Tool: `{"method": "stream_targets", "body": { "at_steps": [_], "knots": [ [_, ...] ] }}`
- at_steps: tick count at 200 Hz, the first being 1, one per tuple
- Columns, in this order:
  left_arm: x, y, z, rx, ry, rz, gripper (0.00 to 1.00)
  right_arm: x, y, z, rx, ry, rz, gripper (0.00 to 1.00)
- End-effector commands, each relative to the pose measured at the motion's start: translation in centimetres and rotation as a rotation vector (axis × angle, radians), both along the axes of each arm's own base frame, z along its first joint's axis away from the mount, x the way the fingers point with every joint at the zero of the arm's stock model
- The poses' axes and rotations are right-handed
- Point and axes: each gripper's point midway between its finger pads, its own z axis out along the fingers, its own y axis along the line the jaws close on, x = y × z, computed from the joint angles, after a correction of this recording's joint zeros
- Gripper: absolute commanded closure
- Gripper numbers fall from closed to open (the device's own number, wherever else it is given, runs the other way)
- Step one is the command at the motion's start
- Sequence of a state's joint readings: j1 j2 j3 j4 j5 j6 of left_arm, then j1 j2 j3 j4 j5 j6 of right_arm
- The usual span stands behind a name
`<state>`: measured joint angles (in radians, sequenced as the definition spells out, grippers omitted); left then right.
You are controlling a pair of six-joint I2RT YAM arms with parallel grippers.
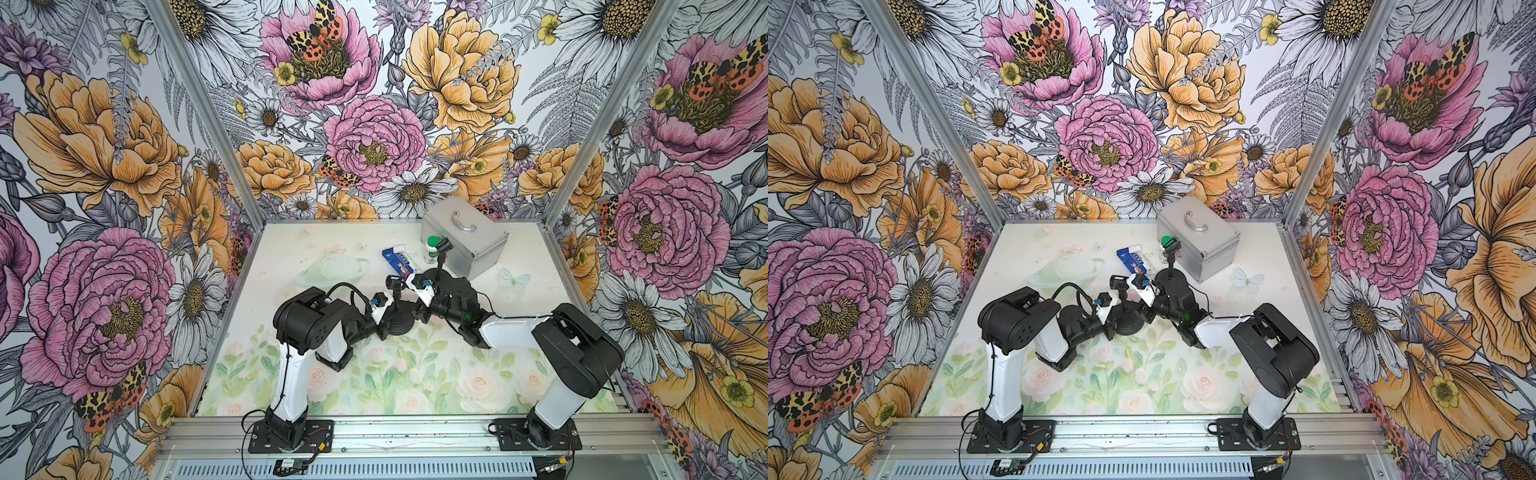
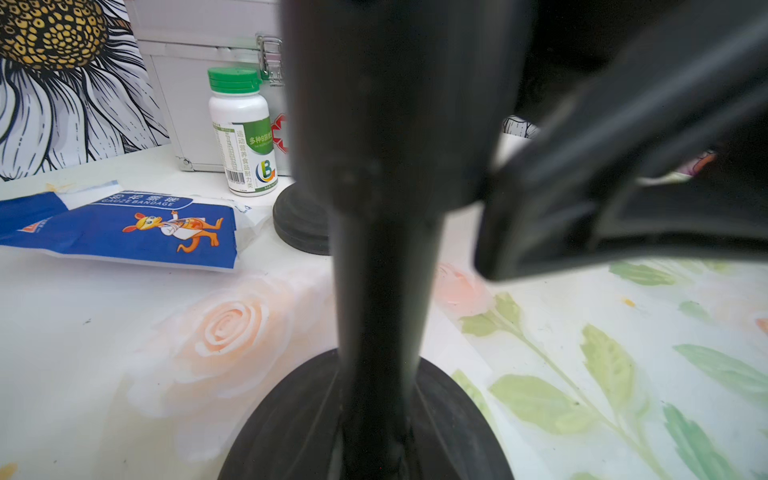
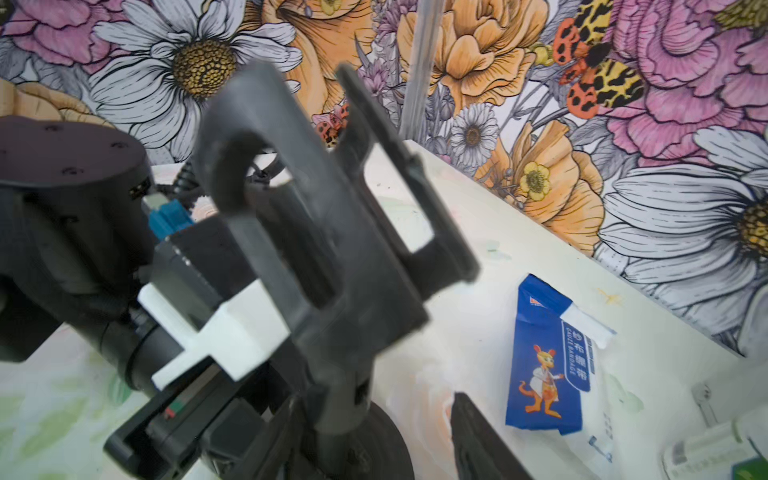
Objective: Assemble a microphone stand
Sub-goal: Screw the microphone stand pole into the microphone stand base.
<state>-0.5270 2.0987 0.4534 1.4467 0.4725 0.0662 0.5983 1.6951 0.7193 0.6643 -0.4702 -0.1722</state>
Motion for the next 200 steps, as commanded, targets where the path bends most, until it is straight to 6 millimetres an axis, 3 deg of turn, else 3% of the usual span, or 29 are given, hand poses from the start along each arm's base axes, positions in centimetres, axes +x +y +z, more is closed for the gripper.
{"method": "stream_targets", "body": {
  "at_steps": [1, 36, 74, 101, 128, 141, 173, 200],
  "knots": [
    [-1.9, -0.4, -1.9, 0.012, 0.093, -0.060, 0.80, -3.2, 0.4, -1.0, -0.049, 0.078, 0.282, 0.42],
    [-1.8, -0.4, -2.1, 0.014, 0.095, -0.060, 0.80, -1.5, 0.6, 0.3, -0.018, 0.092, 0.350, 0.43],
    [-1.8, -0.3, -2.2, 0.015, 0.098, -0.059, 0.80, -1.3, 1.8, 1.6, -0.004, 0.119, 0.460, 0.44],
    [-1.7, -0.3, -2.2, 0.013, 0.098, -0.060, 0.80, -1.6, 2.2, 1.9, -0.009, 0.147, 0.523, 0.57],
    [-1.7, -0.3, -2.2, 0.014, 0.100, -0.059, 0.81, -1.2, 2.3, 2.0, -0.017, 0.150, 0.516, 0.89],
    [-1.8, -0.4, -2.2, 0.013, 0.099, -0.060, 0.80, -0.6, 2.1, 1.8, -0.038, 0.151, 0.476, 1.00],
    [-1.7, -0.3, -2.2, 0.013, 0.101, -0.058, 0.80, 0.5, 1.7, 0.9, -0.101, 0.155, 0.315, 1.00],
    [-1.7, -0.3, -2.2, 0.012, 0.102, -0.058, 0.81, 4.2, -0.3, -0.3, -0.081, 0.106, -0.172, 1.00]
  ]
}}
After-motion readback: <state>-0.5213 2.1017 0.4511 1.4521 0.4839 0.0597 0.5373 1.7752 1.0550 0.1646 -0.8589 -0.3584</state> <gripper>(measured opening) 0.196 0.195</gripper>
